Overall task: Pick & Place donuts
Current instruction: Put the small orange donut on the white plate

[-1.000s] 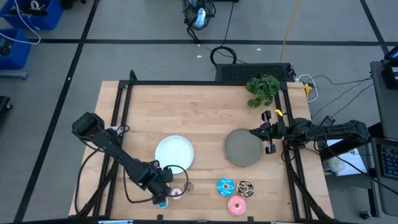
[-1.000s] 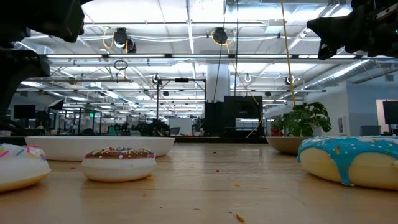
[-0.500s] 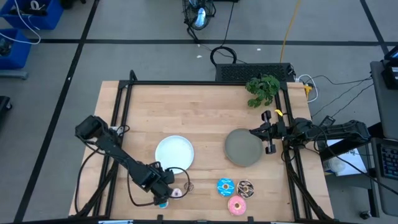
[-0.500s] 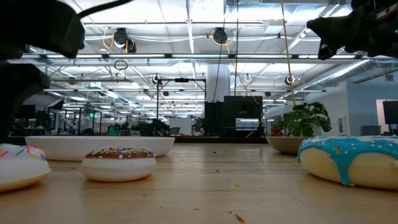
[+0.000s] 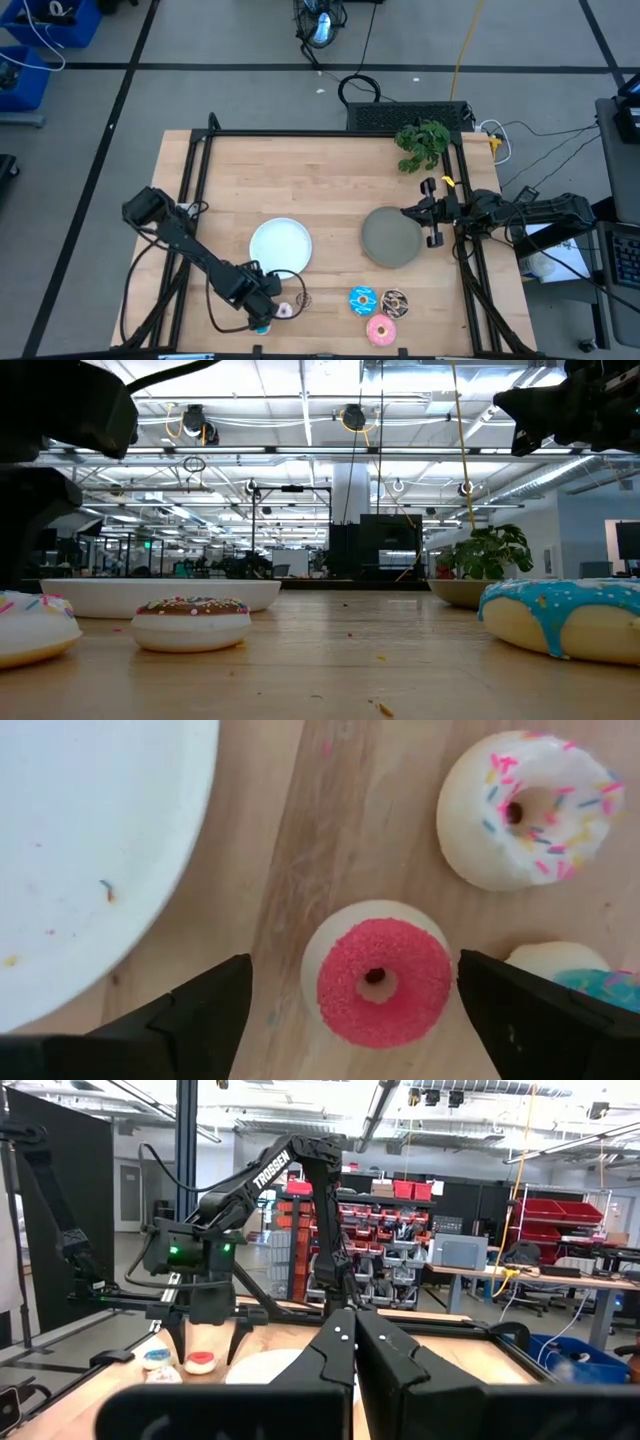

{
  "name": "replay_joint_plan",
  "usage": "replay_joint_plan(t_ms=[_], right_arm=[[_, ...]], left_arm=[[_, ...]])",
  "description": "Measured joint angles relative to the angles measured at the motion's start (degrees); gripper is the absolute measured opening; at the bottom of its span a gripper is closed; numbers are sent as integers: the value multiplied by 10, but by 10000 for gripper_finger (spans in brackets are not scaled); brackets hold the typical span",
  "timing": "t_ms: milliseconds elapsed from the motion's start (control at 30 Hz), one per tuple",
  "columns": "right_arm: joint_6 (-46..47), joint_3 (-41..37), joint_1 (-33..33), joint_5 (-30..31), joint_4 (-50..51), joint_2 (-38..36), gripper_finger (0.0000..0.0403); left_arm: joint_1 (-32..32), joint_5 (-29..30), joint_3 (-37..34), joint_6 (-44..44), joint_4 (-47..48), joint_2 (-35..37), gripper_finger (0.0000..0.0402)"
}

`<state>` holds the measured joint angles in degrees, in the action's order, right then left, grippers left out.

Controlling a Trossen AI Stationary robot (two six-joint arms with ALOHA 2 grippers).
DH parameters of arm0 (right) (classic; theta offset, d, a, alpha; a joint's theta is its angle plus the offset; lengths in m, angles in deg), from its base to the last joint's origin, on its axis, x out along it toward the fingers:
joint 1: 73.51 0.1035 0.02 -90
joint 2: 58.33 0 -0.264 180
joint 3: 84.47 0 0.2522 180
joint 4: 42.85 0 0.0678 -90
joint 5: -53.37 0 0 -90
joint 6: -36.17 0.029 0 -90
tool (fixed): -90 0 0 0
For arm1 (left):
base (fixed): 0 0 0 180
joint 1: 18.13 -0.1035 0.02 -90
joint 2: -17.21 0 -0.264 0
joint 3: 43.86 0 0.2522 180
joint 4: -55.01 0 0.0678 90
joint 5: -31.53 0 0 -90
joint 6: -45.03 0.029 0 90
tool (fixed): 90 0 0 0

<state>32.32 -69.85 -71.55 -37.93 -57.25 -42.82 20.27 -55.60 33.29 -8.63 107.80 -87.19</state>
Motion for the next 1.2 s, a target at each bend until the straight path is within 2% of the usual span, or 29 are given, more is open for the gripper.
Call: replay_joint_plan(t_ms=[467, 867, 1200], right_arm=[[0, 0, 0, 2, 2, 0, 0], [0, 0, 0, 2, 2, 0, 0], [0, 0, 0, 2, 2, 0, 0]], left_arm=[[-1, -3, 2, 36, -12, -22, 346], [-2, -7, 1, 36, -6, -23, 250], [-5, -15, 56, 58, 60, -19, 241]])
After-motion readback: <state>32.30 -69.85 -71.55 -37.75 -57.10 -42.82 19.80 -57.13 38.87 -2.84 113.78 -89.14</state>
